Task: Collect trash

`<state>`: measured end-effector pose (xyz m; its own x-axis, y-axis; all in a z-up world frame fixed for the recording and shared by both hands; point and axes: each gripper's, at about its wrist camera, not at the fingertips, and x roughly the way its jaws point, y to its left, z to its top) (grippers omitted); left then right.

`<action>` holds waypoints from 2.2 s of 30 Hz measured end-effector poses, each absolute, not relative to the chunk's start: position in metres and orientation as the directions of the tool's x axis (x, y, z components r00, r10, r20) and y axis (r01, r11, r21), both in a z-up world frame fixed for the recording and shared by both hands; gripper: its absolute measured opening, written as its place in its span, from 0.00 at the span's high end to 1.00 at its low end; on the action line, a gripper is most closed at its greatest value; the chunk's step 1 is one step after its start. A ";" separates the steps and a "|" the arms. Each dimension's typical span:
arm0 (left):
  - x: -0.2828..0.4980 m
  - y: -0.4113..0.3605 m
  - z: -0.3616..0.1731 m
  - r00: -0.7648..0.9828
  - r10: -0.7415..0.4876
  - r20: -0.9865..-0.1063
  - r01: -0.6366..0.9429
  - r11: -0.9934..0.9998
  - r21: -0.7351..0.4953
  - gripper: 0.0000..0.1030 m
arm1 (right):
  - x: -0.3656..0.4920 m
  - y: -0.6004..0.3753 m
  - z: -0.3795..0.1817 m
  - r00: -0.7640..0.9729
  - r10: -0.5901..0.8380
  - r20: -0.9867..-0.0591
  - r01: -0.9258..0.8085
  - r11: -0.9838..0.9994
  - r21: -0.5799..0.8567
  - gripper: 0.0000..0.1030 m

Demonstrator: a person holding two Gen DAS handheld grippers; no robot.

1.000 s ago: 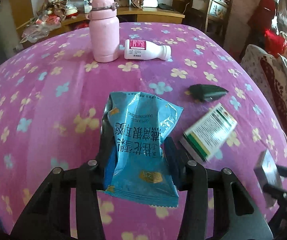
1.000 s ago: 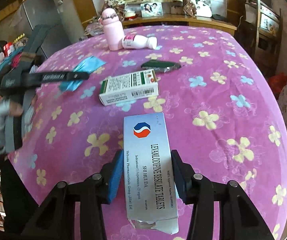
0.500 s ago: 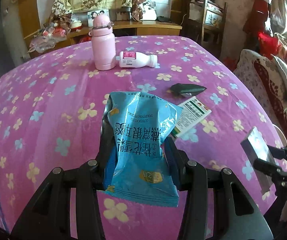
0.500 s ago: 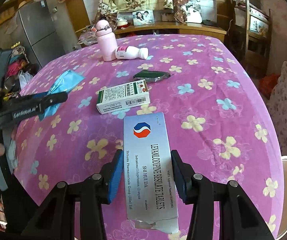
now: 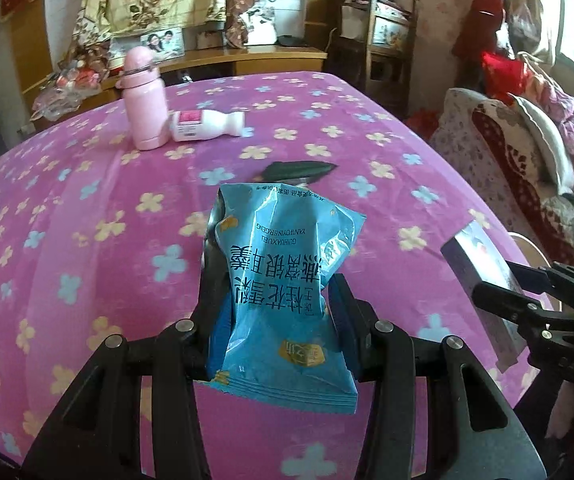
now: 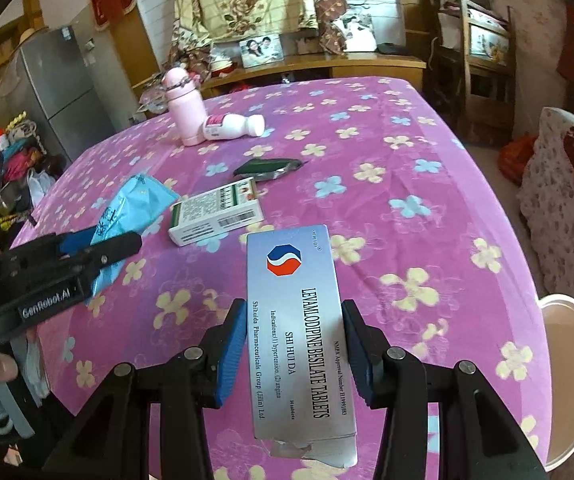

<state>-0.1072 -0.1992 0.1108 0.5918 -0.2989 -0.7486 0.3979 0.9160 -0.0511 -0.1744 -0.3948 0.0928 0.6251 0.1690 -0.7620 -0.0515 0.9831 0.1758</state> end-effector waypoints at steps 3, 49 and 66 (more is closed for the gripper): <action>-0.112 -0.216 0.110 0.578 -0.320 -0.751 0.421 0.905 -0.062 0.57 | -0.178 -0.405 0.095 0.632 0.154 -0.760 -0.032 0.984 0.173 0.56; -0.160 -0.471 0.090 0.345 -0.488 -0.802 0.712 0.693 -0.116 0.57 | -0.273 -0.632 0.082 0.621 -0.099 -0.777 0.366 0.914 0.177 0.56; -0.168 -0.522 0.079 0.287 -0.496 -0.819 0.741 0.657 -0.139 0.57 | -0.299 -0.680 0.062 0.590 -0.133 -0.796 0.458 0.868 0.194 0.56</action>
